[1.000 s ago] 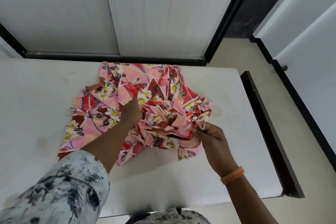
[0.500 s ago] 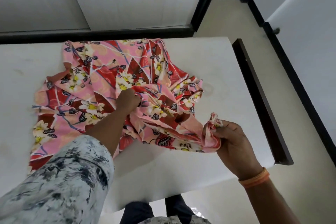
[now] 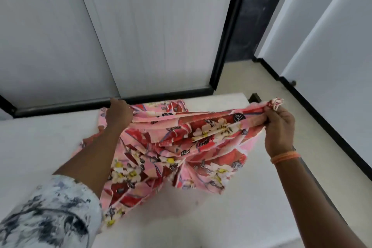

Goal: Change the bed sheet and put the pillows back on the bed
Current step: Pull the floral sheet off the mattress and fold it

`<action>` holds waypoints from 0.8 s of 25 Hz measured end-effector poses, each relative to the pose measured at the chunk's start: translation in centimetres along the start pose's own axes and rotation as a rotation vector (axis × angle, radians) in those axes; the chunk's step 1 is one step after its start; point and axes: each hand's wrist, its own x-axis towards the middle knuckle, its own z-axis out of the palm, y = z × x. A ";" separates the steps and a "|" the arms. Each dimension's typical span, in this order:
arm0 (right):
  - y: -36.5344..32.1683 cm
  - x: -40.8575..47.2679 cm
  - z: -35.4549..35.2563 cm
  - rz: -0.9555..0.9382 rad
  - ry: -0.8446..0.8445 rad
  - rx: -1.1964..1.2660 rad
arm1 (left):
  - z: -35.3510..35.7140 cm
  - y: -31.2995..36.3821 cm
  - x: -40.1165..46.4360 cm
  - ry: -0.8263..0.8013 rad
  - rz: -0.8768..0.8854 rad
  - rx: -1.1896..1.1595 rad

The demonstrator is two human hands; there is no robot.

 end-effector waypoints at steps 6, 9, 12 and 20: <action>-8.1 2.9 6.1 -0.237 0.107 0.094 | -9.4 -1.5 -2.5 -0.054 0.033 0.148; -10.1 1.9 7.8 -0.235 0.078 0.282 | -8.5 -5.7 -4.8 -0.219 -0.177 -0.194; -9.7 0.1 8.4 -0.174 -0.020 0.321 | -4.9 -10.0 -7.8 -0.247 -0.381 -0.509; -8.2 -3.4 10.7 -0.034 -0.059 0.348 | -3.2 -11.4 -12.7 -0.016 0.182 0.480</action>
